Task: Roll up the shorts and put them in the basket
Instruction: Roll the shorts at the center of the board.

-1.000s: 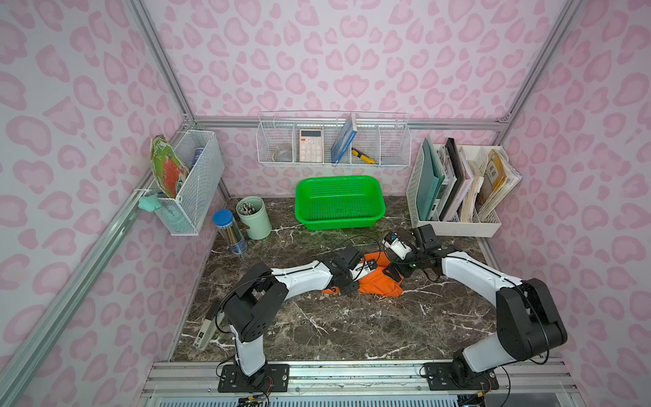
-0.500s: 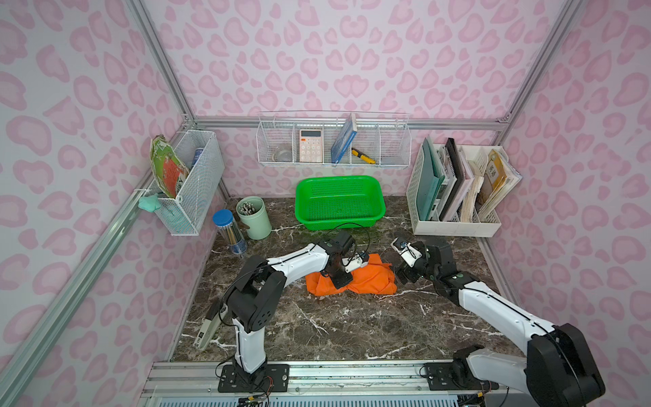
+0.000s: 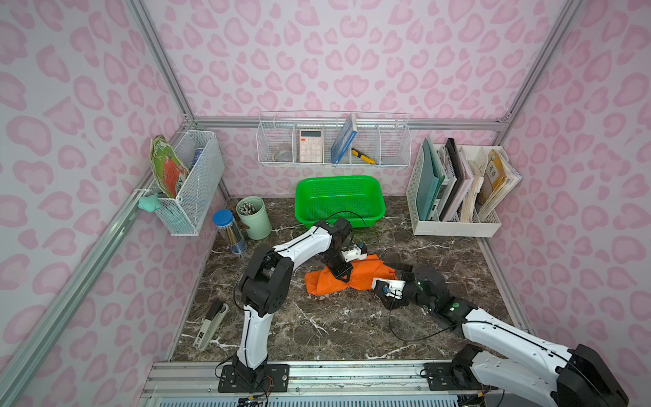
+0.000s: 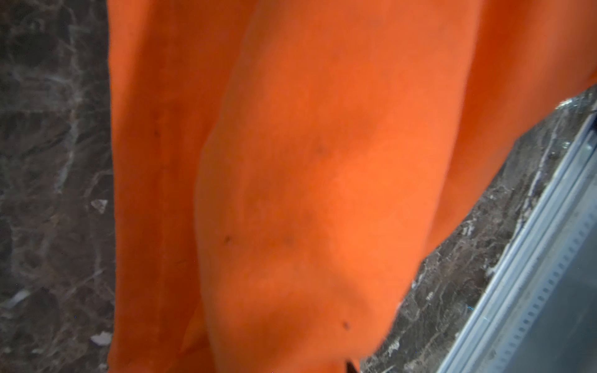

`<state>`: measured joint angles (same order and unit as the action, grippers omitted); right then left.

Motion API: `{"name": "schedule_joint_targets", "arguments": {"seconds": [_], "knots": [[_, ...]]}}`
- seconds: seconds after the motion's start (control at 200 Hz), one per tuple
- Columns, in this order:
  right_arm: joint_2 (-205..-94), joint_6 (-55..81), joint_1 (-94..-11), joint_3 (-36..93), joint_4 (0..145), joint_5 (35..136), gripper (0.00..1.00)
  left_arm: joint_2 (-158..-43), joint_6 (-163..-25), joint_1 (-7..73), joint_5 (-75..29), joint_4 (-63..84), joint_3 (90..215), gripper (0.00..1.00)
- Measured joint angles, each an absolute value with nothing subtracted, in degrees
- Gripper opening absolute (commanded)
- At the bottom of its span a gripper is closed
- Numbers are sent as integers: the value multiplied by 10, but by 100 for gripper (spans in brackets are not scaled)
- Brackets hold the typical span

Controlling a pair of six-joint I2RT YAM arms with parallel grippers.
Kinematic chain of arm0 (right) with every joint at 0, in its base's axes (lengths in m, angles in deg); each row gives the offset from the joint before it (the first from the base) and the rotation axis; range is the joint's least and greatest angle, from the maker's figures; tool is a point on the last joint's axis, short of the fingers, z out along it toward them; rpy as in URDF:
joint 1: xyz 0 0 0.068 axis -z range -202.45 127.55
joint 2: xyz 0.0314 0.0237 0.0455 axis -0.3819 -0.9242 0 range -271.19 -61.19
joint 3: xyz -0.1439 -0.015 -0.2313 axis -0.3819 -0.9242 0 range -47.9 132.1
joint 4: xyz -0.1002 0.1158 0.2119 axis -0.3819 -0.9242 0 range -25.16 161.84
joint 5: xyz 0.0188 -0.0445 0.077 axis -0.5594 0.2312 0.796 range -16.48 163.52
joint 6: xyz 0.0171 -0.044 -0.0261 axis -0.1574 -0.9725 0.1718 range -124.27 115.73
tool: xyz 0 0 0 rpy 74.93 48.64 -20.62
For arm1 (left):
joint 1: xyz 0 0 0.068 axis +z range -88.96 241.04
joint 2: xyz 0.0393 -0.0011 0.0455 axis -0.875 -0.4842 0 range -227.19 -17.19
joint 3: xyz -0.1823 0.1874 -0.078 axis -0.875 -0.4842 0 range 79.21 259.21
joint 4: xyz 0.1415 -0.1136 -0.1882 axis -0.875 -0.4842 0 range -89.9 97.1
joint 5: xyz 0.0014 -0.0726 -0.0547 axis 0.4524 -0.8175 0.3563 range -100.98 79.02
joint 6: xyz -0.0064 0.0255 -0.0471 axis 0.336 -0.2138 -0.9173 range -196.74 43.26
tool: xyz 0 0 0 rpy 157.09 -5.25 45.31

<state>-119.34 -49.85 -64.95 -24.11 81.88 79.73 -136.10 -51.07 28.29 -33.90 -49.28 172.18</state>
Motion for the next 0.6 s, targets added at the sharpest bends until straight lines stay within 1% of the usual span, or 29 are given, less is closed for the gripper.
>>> {"name": "schedule_joint_targets", "arguments": {"seconds": [0.16, 0.34, 0.6], "knots": [[-1240, -532, -674, -237, 817, 770, 99, -1386, -505, 287, -367, -532, 1745, 17], [-1317, -554, -677, -225, 838, 737, 99, -1389, -498, 287, -386, -547, 1743, 16], [-1430, -578, -637, -181, 879, 728, 98, -1394, -498, 287, -394, -546, 1739, 16]]}}
